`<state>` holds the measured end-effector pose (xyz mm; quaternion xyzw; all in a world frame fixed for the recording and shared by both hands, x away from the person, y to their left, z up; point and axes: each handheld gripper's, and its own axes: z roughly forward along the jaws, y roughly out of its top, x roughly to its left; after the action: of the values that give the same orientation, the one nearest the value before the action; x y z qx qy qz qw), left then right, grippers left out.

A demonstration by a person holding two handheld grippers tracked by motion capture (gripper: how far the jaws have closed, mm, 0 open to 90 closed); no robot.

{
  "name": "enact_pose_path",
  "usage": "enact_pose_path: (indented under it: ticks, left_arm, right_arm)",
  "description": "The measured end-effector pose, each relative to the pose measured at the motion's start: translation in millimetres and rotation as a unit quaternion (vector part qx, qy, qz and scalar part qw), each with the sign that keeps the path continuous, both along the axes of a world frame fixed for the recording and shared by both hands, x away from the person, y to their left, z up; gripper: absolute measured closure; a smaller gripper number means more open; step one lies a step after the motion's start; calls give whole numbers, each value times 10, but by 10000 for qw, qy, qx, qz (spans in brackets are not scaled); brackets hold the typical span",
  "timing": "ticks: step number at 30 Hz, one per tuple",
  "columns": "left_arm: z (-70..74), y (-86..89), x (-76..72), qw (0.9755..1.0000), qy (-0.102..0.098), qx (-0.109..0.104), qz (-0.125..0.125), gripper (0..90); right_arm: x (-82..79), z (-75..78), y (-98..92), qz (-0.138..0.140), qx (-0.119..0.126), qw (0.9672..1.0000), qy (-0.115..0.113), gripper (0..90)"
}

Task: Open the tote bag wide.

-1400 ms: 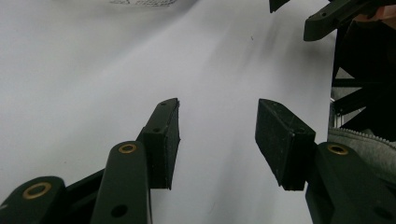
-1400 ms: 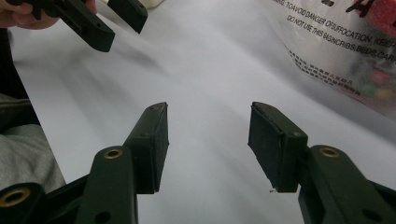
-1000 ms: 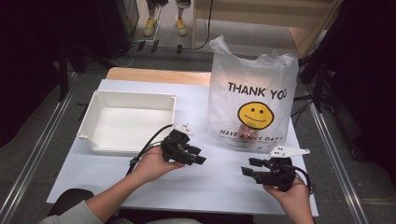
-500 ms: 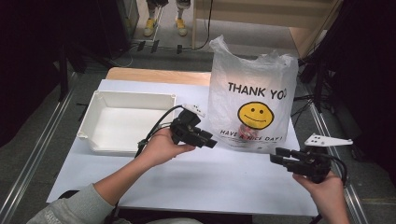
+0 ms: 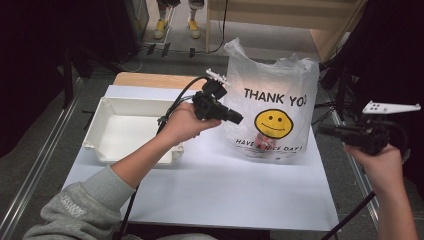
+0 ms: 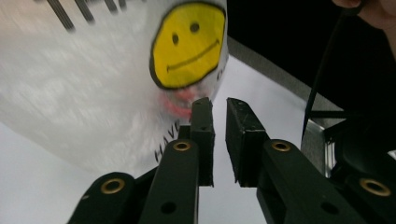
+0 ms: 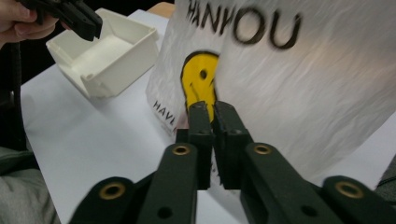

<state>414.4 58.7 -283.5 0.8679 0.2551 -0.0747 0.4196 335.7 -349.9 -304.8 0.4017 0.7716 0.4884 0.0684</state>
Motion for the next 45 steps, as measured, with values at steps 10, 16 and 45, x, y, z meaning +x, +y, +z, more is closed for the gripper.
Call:
enact_pose_path:
  ticks: [10,16,45]
  left_arm:
    - [382,-214,359,9987,-211,94,464,884]
    - [561,-466,472,9937,-449,207,1009,900]
    - [631,-1148,1222,9677,-432,1055,2250,900]
  right_arm:
    - [538,362,-139,-251,-19,9997,15,900]
    - [594,379,26,-232,-253,9994,-61,900]
    - [1649,869,481,-468,-262,9985,-149,889]
